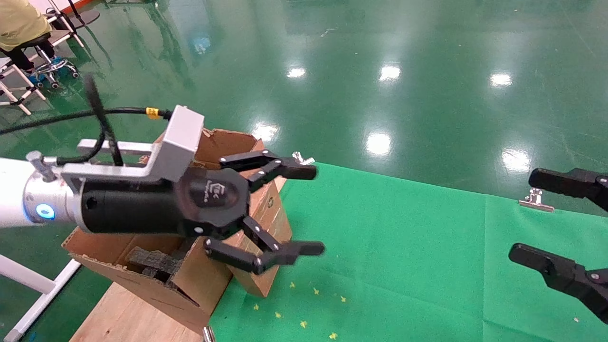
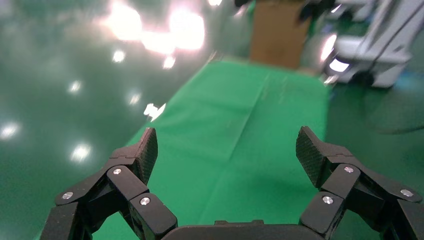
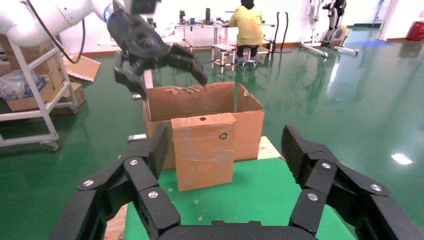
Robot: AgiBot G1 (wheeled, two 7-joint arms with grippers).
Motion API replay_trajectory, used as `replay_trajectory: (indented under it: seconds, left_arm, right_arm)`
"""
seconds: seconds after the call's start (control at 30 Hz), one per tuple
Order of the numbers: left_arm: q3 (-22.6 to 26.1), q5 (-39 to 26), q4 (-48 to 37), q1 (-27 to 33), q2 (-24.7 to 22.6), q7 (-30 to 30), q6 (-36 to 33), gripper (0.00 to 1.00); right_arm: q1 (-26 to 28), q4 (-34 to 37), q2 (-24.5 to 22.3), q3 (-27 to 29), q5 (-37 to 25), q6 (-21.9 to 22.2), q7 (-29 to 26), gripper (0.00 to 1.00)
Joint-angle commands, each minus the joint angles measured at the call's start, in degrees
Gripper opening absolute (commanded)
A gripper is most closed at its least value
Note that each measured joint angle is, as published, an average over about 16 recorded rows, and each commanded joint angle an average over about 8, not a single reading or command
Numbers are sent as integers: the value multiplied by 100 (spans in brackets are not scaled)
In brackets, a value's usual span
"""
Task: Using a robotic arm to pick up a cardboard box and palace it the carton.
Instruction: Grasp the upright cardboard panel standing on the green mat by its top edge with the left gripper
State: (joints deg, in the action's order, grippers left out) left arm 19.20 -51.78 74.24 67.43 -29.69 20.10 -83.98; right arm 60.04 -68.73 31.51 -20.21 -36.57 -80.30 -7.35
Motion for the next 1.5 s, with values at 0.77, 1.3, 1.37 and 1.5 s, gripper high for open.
replay_trajectory:
  seconds: [0.77,1.3,1.37,1.5]
  left_arm:
    - [634,-1794,131,973,600,1963,73,100]
    - [1722,-4174,-147,2489,-230,4265,-593,100]
    - [1853,-4281,-233,2575,-340,4445,-605,100]
    - [2100,-4413,-372,2687,-537,4697,-610,100]
  right_arm:
    - [-1,2,-1,1,1,2,0,0]
    - [-1,2,-1,1,1,2,0,0]
    - [-1,2,-1,1,1,2,0,0]
    - [-1,2,-1,1,1,2,0,0]
